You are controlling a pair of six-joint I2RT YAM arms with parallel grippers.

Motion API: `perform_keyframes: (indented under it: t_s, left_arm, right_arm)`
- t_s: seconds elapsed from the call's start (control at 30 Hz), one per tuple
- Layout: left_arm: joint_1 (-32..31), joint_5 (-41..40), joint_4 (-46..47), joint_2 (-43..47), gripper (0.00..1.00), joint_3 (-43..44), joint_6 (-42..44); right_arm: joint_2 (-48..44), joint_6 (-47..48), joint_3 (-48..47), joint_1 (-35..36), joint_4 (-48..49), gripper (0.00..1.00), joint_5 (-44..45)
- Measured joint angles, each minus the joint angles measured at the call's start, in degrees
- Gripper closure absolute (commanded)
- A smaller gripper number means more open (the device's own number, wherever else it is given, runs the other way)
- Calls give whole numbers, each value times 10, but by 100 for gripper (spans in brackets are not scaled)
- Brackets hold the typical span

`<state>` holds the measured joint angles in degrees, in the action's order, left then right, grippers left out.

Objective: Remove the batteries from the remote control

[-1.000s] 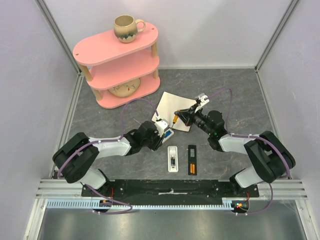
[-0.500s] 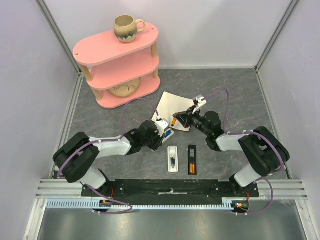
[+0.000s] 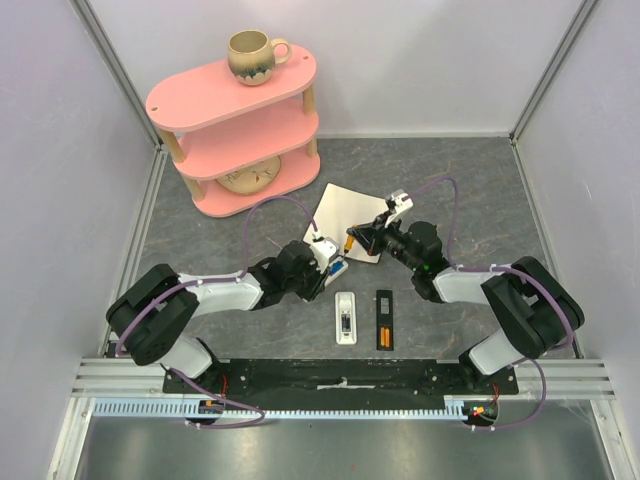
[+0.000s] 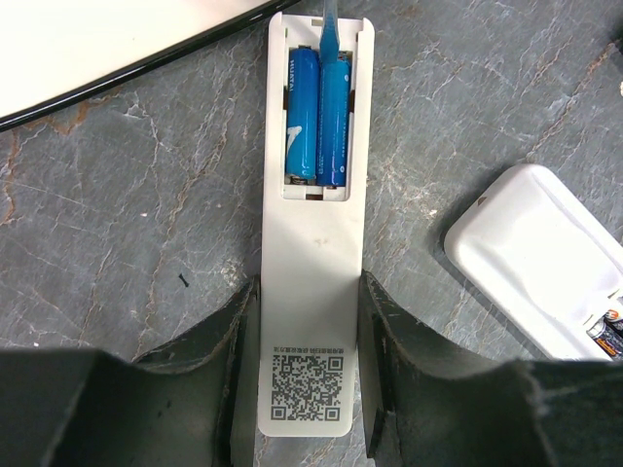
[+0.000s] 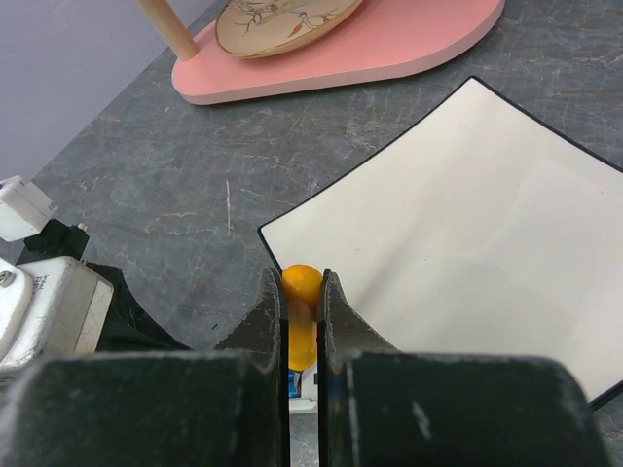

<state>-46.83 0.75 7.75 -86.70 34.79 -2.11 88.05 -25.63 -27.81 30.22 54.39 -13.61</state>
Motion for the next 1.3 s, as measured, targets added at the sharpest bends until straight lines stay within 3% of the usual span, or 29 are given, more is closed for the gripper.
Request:
perform_keyframes:
  t_s: [0.73, 1.3]
  left_arm:
    - [3, 7, -3, -3, 98, 3, 0]
    - [5, 10, -10, -5, 98, 9, 0]
  right_arm:
    - [-33, 32, -12, 17, -73, 100, 35]
    - [10, -25, -8, 14, -4, 100, 29]
